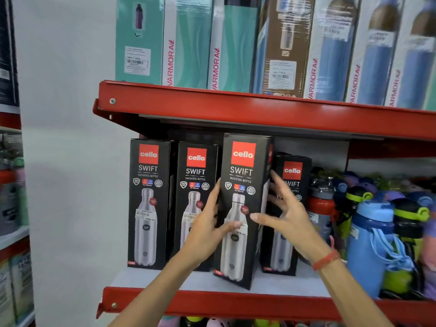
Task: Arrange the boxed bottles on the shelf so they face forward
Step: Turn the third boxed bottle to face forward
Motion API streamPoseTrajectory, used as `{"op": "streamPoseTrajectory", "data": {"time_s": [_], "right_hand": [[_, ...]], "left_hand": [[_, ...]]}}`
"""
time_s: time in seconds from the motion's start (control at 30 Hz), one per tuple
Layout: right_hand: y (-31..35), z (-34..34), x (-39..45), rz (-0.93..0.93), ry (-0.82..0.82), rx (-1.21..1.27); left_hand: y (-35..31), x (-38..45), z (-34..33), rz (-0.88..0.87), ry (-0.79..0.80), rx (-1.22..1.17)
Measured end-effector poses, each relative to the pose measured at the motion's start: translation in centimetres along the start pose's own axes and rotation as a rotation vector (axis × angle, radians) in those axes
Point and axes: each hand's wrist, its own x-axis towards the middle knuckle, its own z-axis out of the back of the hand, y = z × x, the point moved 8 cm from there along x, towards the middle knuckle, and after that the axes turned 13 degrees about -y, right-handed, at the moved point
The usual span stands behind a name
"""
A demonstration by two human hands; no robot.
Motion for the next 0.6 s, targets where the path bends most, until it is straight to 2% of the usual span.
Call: {"op": "streamPoseTrajectory", "data": {"time_s": [0.1,0.17,0.27,0.37,0.5,0.6], "right_hand": [[-0.6,-1.0,0.8,-0.026,0.142,-0.058],[-1.7,-1.9,2.0,-0.06,0.162,-0.139],[-3.1,-2.8,4.1,-0.068,0.141,-0.274],[-4.4,-3.1,5.7,-0.096,0.095,-0.356],[-6.1,-3.5,5.8,-0.115,0.068,-0.456],[-6.5,-3.1,5.5,-0.093,0.001,-0.501]], "left_hand": [[0.4,0.0,-0.3,-0.02,-0.097,0.046],[0.8,0.4,-0.9,-0.054,-0.151,0.154],[1.6,1.9,-1.8,-0.044,-0.236,0.324],[3.0,3.1,-2.4,0.009,-0.292,0.386],[4.9,3.0,-3.2,0.024,-0.287,0.378],[4.3,3.1,-3.3,-0.025,-0.254,0.463]]}}
